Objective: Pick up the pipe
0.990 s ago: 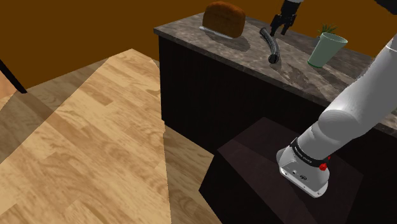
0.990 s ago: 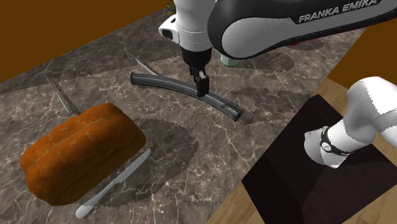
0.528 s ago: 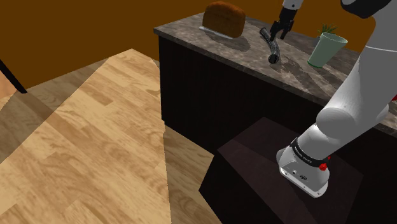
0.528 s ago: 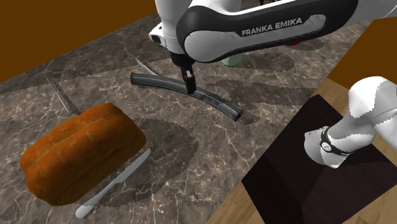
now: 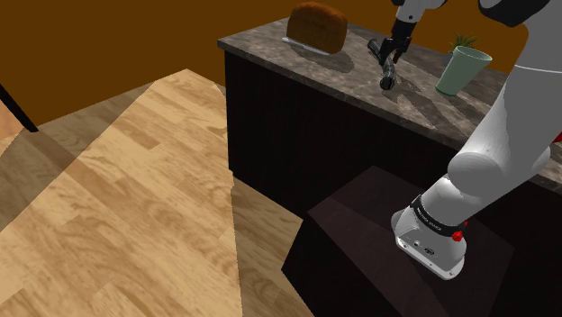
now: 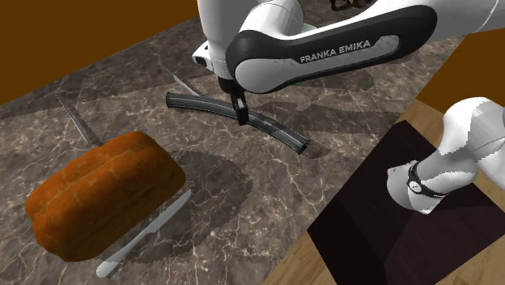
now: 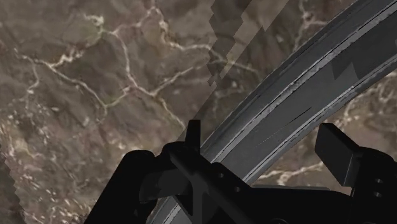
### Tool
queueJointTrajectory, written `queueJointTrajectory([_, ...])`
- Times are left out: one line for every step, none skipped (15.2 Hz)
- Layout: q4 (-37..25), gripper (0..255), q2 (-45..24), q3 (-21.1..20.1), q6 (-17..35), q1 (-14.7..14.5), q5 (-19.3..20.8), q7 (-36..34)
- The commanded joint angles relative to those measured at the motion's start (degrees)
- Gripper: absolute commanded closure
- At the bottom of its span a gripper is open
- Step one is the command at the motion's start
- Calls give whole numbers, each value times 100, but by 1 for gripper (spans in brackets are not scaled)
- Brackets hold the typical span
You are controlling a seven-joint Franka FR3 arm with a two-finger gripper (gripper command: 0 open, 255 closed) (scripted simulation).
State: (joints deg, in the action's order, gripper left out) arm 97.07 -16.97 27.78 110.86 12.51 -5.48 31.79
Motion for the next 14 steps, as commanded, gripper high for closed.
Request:
queueJointTrajectory([9, 255, -9, -4, 9, -2, -2, 1])
queueJointTrajectory([7, 255, -13, -3, 10, 1, -3, 5])
queueJointTrajectory([-1, 255, -17, -3, 6, 3, -5, 6])
queueJointTrajectory([-4, 255, -18, -3, 4, 3, -6, 6])
queueJointTrajectory([-3, 255, -20, -4, 7, 3, -6, 6])
queueJointTrajectory([3, 255, -15, -3, 9, 2, -4, 5])
queueJointTrajectory([4, 255, -17, -3, 11, 2, -5, 6])
queueJointTrajectory([19, 255, -5, -1, 16, 1, 0, 7])
queueJointTrajectory([-34, 255, 14, 4, -54, 0, 10, 2])
queueJointTrajectory([-88, 255, 33, 8, -125, -1, 21, -2])
queueJointTrajectory([-146, 255, 48, 12, -196, -1, 29, -6])
queueJointTrajectory([-204, 255, 63, 15, -268, -1, 38, -9])
queueJointTrajectory([-264, 255, 77, 19, -340, 0, 46, -13])
queueJointTrajectory([-325, 255, 89, 22, -412, 0, 53, -15])
